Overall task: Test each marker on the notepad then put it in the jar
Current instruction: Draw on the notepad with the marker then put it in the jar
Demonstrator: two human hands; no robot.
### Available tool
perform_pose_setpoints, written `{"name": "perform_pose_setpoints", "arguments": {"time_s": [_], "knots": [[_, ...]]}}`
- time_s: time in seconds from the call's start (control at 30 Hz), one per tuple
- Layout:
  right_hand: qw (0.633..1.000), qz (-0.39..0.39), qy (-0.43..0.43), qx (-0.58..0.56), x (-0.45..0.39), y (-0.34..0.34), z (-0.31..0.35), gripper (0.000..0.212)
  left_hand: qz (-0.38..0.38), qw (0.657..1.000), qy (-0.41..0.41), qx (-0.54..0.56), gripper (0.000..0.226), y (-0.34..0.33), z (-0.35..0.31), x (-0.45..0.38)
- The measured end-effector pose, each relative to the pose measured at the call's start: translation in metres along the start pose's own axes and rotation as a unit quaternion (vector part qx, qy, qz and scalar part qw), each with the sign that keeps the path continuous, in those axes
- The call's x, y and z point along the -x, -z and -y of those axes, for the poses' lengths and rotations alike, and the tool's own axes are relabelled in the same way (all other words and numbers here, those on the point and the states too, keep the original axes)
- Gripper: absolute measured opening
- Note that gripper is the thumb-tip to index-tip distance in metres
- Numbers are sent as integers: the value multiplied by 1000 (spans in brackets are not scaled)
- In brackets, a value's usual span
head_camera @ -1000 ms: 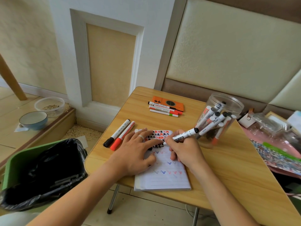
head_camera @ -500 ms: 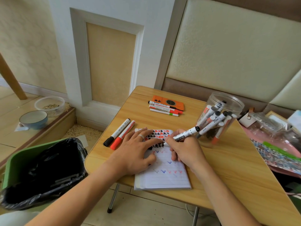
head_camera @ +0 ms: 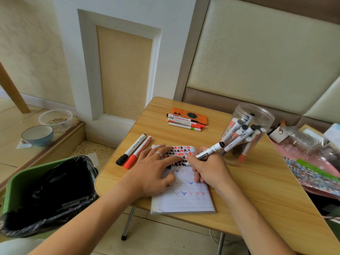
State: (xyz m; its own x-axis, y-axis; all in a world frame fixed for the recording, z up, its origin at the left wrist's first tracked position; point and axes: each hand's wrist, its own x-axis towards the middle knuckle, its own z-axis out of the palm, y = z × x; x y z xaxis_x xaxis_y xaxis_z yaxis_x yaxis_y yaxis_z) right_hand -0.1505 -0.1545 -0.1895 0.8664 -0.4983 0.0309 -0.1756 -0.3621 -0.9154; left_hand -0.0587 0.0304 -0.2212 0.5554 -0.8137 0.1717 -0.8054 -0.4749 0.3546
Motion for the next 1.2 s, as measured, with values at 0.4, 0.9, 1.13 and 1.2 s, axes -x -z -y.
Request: {"name": "perform_pose_setpoints", "arguments": {"time_s": [0.4,0.9,1.13,1.2], "knots": [[1000,-4,9,-6,-4,-1,-3,14,-34,999,2,25,65,2,-2,2],[997,11,0,-82,6,-4,6,15,-152,988,14,23,20,1,-4,5],[988,14,14,-152,16,-14,17,17,-196,980,-20,32,14,1,-3,6],[987,20,13,-156,18,-17,18,16,-202,978,-31,40,13,2,-4,7]]}}
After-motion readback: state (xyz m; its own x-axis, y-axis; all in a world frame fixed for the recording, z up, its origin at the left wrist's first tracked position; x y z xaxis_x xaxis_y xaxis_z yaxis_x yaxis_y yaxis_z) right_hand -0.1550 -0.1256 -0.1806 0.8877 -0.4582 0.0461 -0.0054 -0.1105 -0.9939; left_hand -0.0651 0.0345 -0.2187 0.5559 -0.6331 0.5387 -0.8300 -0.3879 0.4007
